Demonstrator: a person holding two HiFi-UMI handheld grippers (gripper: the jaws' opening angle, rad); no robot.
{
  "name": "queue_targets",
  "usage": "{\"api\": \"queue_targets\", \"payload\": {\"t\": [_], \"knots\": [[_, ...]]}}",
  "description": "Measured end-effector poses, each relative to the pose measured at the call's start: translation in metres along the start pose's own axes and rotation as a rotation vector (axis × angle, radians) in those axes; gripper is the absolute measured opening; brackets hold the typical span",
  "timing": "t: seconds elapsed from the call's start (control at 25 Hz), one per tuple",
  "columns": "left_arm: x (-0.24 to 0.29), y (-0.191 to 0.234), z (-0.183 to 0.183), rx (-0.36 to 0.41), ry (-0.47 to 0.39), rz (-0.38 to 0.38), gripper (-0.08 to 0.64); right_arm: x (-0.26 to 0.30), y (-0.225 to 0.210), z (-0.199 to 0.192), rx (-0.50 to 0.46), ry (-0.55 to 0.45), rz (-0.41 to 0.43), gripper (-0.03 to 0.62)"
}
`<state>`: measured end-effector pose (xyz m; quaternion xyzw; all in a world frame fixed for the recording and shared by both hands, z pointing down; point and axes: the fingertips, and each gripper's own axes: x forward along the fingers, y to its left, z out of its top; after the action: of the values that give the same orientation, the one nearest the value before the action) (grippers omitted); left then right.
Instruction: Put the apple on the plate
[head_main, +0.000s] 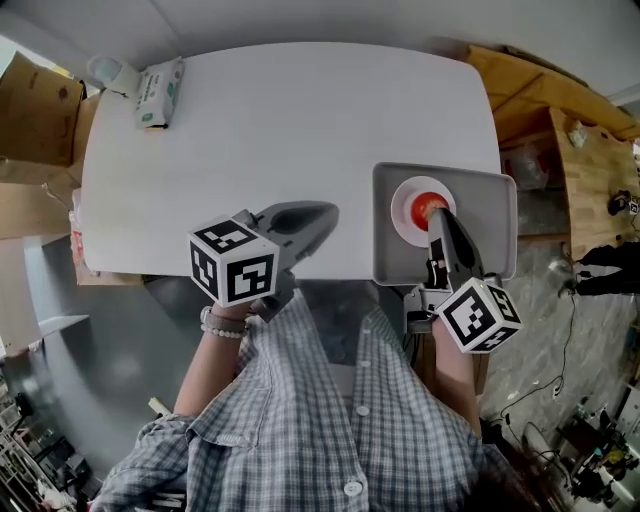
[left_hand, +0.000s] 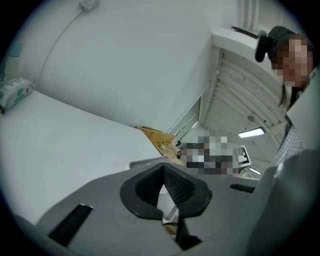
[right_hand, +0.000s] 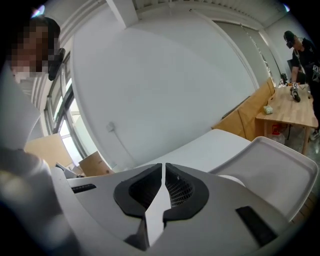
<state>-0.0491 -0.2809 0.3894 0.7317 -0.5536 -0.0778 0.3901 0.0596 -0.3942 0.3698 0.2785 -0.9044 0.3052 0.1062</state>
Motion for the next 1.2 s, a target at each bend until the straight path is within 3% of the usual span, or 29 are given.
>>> {"api": "queue_targets", "payload": {"t": [0.16,0.6,1.2], "knots": [[-0.027,-0.003,0.006,-0.013,-0.062,-0.005,0.009,-0.002,0.027,0.0,-0.043,-0.019,0.025,0.035],[-0.084,-0.004,0.007,0.038,-0.097,0.002,0.009,-0.016,0.088,-0.006,-0.121,-0.089,0.094,0.032],[-0.103,-0.009,0.006,0.059,-0.119,-0.02,0.009,-0.021,0.109,-0.013,-0.146,-0.088,0.1,0.032]]}}
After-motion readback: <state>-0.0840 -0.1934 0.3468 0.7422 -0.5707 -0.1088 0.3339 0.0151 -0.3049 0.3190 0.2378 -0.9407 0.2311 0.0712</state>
